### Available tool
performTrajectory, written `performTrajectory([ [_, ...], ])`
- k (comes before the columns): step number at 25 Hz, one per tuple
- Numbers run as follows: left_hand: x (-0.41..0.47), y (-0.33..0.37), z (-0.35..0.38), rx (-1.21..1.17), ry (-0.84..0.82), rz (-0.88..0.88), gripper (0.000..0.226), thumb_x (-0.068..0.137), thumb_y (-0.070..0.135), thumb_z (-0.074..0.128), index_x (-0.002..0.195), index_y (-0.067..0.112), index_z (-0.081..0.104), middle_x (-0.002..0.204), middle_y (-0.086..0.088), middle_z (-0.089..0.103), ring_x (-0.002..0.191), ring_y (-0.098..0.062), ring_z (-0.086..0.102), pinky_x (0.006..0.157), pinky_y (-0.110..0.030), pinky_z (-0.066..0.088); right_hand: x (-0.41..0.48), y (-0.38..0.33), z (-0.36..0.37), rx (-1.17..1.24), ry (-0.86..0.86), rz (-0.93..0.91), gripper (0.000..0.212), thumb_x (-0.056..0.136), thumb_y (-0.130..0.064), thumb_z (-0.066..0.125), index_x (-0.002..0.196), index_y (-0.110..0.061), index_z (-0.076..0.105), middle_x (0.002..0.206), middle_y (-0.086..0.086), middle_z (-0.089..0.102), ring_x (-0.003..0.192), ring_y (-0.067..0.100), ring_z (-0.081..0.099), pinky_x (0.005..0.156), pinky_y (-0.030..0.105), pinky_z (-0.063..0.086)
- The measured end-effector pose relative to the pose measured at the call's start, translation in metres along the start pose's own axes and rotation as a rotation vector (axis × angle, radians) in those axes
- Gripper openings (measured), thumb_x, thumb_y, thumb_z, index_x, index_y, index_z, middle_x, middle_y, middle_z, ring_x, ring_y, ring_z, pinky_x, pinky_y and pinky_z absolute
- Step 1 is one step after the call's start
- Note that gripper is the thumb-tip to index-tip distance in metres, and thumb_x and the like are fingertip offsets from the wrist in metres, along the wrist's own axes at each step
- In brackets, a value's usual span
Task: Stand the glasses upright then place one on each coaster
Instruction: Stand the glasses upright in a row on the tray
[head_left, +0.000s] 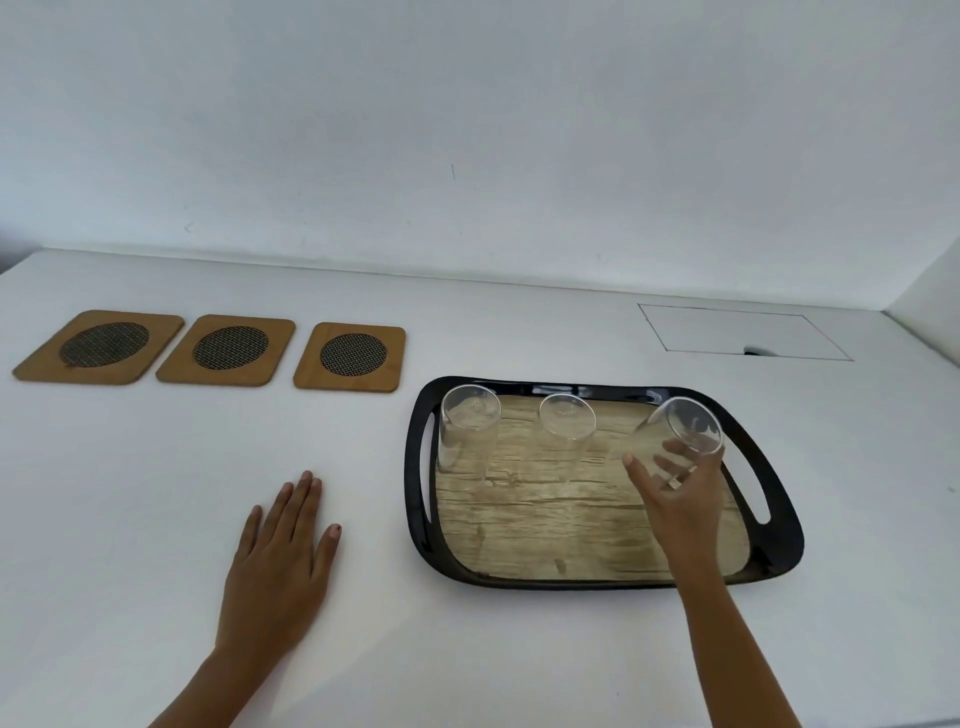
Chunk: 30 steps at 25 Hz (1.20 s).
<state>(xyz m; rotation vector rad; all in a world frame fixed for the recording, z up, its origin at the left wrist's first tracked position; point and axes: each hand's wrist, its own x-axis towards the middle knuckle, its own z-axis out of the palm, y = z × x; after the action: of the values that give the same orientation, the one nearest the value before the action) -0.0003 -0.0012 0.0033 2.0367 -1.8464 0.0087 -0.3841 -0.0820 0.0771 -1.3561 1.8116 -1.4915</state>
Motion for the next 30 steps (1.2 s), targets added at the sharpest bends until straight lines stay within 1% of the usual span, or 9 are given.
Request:
performTrajectory([
  [4,0.0,0.0,0.0,-0.008,-0.005,-0.002,0.067,0.093,0.049,0.018,0.148,0.011,0.024,0.154,0.001,0.027,0.141,-0.013,0.02,0.115,-0.031,0.004,-0.01,0.003,0.017,-0.011,0.001,0.005,0.062,0.073,-0.028,0.084,0.12,-0.024,0.043,0.121,0.006,0.057,0.102,0.022,0.063,0.084,0.038,0.054],
  [7,0.0,0.0,0.0,-0.013,-0.01,-0.007,0.067,0.093,0.049,0.017,0.148,0.011,0.025,0.153,0.001,0.028,0.141,-0.013,0.02,0.116,-0.032,0.006,-0.012,0.006,0.024,-0.023,-0.014,0.005,0.062,0.073,-0.027,0.083,0.121,-0.023,0.044,0.123,0.007,0.055,0.103,0.023,0.062,0.084,0.037,0.053],
  [10,0.0,0.0,0.0,-0.008,-0.014,-0.005,0.067,0.094,0.049,0.017,0.148,0.011,0.025,0.153,0.001,0.027,0.141,-0.013,0.02,0.115,-0.029,0.002,-0.012,0.009,0.026,-0.058,-0.013,0.006,0.061,0.073,-0.03,0.083,0.119,-0.026,0.043,0.123,0.006,0.055,0.103,0.024,0.062,0.085,0.044,0.054],
  [12,0.0,0.0,0.0,-0.01,-0.015,-0.009,0.067,0.094,0.049,0.017,0.148,0.011,0.024,0.153,0.001,0.027,0.141,-0.013,0.02,0.115,-0.028,0.0,-0.012,0.011,0.026,-0.075,-0.013,0.001,0.062,0.074,-0.031,0.083,0.121,-0.025,0.043,0.124,0.006,0.055,0.104,0.024,0.061,0.086,0.046,0.054],
  [20,0.0,0.0,0.0,-0.024,-0.017,-0.01,0.067,0.093,0.05,0.015,0.148,0.012,0.022,0.154,0.002,0.025,0.142,-0.01,0.016,0.116,-0.032,0.004,-0.003,0.015,0.022,-0.122,-0.006,-0.002,0.064,0.074,-0.031,0.082,0.123,-0.021,0.043,0.124,0.007,0.055,0.105,0.027,0.061,0.087,0.045,0.053],
  [25,-0.001,0.001,-0.002,-0.029,-0.016,-0.008,0.067,0.094,0.05,0.015,0.148,0.012,0.022,0.154,0.002,0.025,0.142,-0.011,0.017,0.115,-0.026,-0.002,0.003,0.017,0.018,-0.14,-0.001,-0.01,0.063,0.074,-0.03,0.082,0.122,-0.019,0.043,0.123,0.008,0.055,0.104,0.028,0.061,0.088,0.045,0.053],
  [30,0.0,0.001,-0.002,-0.033,-0.012,-0.006,0.067,0.093,0.051,0.015,0.148,0.013,0.021,0.154,0.003,0.024,0.142,-0.01,0.015,0.115,-0.025,-0.003,0.004,0.018,0.018,-0.164,-0.009,-0.005,0.065,0.075,-0.031,0.082,0.126,-0.018,0.042,0.123,0.007,0.055,0.102,0.025,0.061,0.084,0.042,0.052],
])
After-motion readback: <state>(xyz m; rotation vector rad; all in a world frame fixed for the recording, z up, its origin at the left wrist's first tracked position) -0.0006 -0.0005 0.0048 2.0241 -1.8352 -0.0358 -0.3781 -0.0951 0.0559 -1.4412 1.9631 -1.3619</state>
